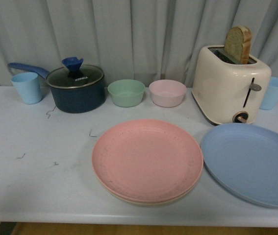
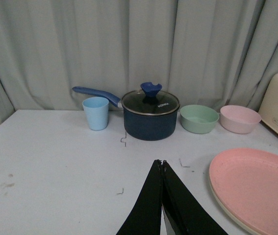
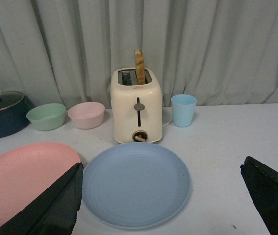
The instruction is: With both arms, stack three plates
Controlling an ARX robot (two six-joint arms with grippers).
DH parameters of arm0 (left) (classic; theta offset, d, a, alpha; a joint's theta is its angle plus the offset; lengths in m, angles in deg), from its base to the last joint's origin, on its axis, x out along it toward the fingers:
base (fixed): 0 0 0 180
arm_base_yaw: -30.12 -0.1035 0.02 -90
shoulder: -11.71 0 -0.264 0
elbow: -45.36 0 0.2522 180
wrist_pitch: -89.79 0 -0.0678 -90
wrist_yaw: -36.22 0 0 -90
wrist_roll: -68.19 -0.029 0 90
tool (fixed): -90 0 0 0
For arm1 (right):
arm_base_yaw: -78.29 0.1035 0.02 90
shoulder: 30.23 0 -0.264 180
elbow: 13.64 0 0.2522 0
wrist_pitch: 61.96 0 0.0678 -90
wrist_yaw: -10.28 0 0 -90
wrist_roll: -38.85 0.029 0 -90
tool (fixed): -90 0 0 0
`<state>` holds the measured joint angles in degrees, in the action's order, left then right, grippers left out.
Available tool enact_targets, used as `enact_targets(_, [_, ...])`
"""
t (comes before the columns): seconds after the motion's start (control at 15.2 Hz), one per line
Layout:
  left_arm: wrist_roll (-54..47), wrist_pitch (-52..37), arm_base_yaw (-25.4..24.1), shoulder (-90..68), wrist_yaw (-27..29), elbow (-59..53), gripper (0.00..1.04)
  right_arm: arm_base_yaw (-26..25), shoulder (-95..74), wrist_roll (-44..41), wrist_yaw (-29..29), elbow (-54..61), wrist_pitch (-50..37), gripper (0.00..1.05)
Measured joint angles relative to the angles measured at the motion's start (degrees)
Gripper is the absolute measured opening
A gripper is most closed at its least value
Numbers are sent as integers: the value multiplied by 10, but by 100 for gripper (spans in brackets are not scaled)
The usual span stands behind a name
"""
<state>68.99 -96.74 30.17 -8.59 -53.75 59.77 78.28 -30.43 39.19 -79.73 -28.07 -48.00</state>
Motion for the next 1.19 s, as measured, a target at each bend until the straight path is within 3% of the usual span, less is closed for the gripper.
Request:
enact_targets(0.53, [0,102,0,102,0,0,2,0,0,0,0,0,0,98])
enact_targets(0.66, [0,210,0,190,0,0,2,0,0,0,0,0,0,98])
enact_targets(0.79, [0,210,0,199,0,0,2,0,0,0,0,0,-1,98])
enact_targets(0.86, [0,207,0,199,0,0,4,0,0,0,0,0,0,98])
enact_targets(0.99, [0,205,0,199,0,0,29,0,-2,1,0,-1,7,98])
enact_targets(1.19, [0,205,0,199,0,0,40,-9,-56,18,-18,-38,107,98])
